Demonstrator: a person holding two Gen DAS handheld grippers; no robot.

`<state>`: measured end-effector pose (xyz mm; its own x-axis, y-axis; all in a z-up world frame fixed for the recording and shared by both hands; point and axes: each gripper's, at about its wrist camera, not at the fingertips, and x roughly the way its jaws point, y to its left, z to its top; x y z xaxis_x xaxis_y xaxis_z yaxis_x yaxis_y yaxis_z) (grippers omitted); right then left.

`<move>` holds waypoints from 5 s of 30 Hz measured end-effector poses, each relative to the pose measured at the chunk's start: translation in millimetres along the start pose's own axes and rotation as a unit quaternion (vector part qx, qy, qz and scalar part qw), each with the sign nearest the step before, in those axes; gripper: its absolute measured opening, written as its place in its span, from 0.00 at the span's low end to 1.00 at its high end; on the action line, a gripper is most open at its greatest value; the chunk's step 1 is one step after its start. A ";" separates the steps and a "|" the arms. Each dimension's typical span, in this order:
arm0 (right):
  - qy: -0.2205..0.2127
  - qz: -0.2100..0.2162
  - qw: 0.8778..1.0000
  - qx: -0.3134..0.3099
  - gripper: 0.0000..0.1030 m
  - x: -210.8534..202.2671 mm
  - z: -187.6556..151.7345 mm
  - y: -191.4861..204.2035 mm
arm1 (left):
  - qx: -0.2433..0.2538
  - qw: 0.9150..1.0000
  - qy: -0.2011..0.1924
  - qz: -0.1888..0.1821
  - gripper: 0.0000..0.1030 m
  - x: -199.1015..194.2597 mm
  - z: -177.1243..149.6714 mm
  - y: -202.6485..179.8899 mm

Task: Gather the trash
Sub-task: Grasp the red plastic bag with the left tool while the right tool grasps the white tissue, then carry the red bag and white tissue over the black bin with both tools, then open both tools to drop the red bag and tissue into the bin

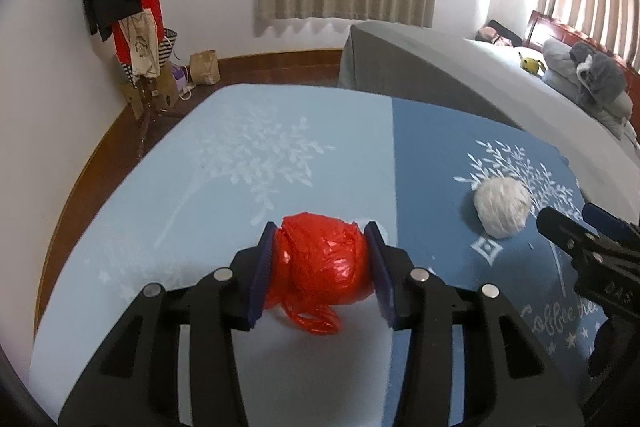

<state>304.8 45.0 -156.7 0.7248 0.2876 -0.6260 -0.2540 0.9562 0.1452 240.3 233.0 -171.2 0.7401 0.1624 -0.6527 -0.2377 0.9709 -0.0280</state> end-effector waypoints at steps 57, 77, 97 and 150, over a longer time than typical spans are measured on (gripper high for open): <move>-0.038 0.032 0.999 0.015 0.41 -112.2 15.6 -47.9 | 0.054 0.995 -0.059 -0.058 0.41 -98.9 21.3 -88.0; -0.066 0.003 0.997 0.031 0.41 -196.1 -12.0 -92.9 | 0.075 0.989 -0.077 -0.105 0.41 -152.6 -0.6 -146.7; -0.083 -0.050 0.994 0.058 0.41 -258.5 -43.5 -147.1 | 0.113 0.977 -0.085 -0.157 0.41 -188.2 -27.6 -215.7; -0.062 -0.176 0.973 0.137 0.67 -314.0 -116.4 -269.8 | 0.200 0.932 -0.040 -0.299 0.68 -180.2 -84.0 -340.9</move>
<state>71.3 -309.5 -88.5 0.8118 -0.0724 -0.5794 0.1925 0.9700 0.1486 135.1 -142.0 -107.6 0.7131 -0.4317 -0.5523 0.4739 0.8774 -0.0739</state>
